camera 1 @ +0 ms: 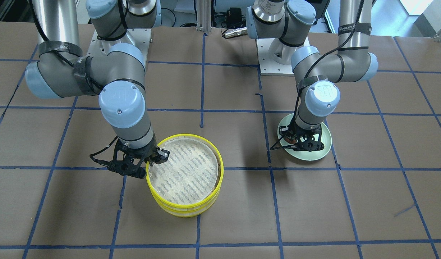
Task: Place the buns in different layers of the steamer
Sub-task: 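Grasp the brown bun on the green plate with the left gripper, then carry brown bun toward steamer with left gripper while right gripper releases rim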
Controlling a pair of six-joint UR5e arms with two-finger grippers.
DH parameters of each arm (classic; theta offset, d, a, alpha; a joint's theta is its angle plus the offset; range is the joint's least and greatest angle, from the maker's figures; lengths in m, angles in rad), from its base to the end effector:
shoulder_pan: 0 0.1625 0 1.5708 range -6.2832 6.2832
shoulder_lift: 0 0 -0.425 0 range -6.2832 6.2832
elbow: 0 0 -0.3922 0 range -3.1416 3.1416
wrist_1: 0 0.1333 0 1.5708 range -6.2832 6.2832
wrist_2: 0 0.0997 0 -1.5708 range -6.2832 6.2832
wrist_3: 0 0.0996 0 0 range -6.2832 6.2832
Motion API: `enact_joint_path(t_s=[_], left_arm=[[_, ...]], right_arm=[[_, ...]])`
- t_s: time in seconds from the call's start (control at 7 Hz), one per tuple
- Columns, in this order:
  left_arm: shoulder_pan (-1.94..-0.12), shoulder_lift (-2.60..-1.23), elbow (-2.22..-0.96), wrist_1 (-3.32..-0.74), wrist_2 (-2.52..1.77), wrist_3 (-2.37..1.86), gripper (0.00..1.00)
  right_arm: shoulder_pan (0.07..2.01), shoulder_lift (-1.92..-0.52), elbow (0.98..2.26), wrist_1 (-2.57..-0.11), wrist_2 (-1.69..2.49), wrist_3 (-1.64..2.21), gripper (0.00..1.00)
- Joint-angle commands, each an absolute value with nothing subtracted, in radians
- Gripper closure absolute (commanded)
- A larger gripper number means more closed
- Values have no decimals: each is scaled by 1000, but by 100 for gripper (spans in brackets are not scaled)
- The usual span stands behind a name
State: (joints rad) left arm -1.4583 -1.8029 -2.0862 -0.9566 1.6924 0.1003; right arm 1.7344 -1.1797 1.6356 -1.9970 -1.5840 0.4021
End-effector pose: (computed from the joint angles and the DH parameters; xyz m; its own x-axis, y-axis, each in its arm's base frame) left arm -0.0676 -0.4817 0.1982 -0.9943 0.0037 -0.1063 -0.0118 0.9895 0.1443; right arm 0.2297 -0.5812 0.2802 -0.9715 0.2357 0.0238 0.2363 0.9714 0.0222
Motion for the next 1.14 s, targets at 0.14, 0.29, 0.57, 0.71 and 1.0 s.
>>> enact_joint_path(t_s=[0.14, 0.29, 0.57, 0.71, 1.0], left_arm=[[-1466, -1715, -1862, -1178, 1674, 92, 100], [-1463, -1706, -1777, -1245, 1651, 92, 100], [-1465, -1698, -1741, -1262, 1559, 78, 100], [-1473, -1694, -1732, -1253, 1461, 7, 100], [-1491, -1707, -1686, -1246, 1286, -182, 100]], right_arm=[[1730, -1181, 1640, -1997, -1583, 403, 79], [1730, -1181, 1641, -1997, -1579, 402, 67], [1730, -1184, 1640, -1997, -1577, 402, 47], [1727, -1192, 1632, -1997, -1580, 394, 45], [1657, -1257, 1591, -1959, -1577, 304, 43]])
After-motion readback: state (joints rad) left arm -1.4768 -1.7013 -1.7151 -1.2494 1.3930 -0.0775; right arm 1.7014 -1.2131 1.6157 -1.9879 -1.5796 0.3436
